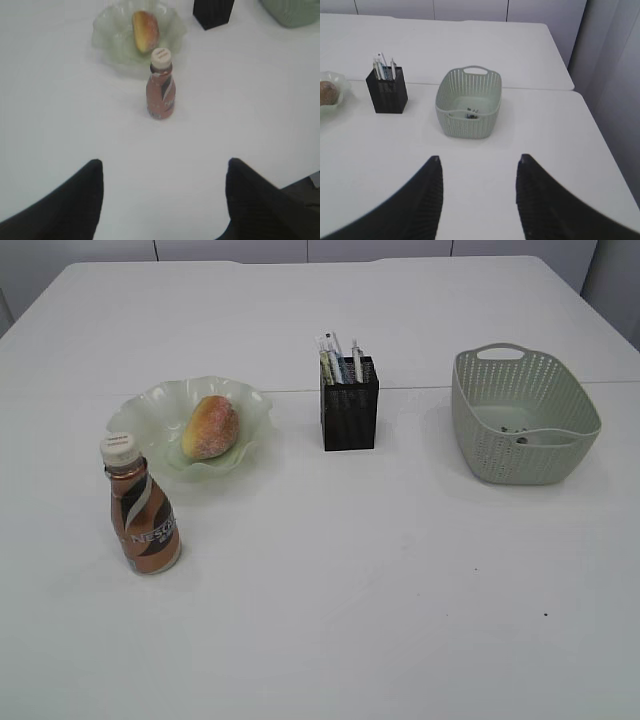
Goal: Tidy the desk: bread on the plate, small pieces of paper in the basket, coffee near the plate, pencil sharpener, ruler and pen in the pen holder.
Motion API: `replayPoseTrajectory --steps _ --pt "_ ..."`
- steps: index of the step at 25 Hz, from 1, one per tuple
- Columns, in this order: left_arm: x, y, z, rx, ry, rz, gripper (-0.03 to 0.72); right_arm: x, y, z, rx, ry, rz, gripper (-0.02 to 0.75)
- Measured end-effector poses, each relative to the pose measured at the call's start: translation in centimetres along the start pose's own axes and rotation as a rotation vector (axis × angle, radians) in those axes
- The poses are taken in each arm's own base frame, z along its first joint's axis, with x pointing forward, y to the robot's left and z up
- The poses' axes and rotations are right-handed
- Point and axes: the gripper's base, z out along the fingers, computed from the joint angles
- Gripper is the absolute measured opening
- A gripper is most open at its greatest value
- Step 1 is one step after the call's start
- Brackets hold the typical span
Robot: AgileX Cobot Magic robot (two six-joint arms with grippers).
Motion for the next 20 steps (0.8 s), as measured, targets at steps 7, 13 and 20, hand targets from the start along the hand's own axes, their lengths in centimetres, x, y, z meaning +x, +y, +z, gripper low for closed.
replayPoseTrajectory --steps 7,13,20 --pt "6.5 -1.4 -3.7 0.042 -0.202 0.034 0.55 4.5 -0.6 -2.1 -0.015 0.032 0.047 0.383" --pt "11.0 -1.7 -2.1 0.071 -0.184 0.05 0.55 5.8 -0.4 -1.3 -0.01 0.133 0.005 0.383" --pt "12.5 -1.4 1.8 0.093 -0.092 0.108 0.55 7.0 0.0 0.2 -0.013 0.188 -0.028 0.383"
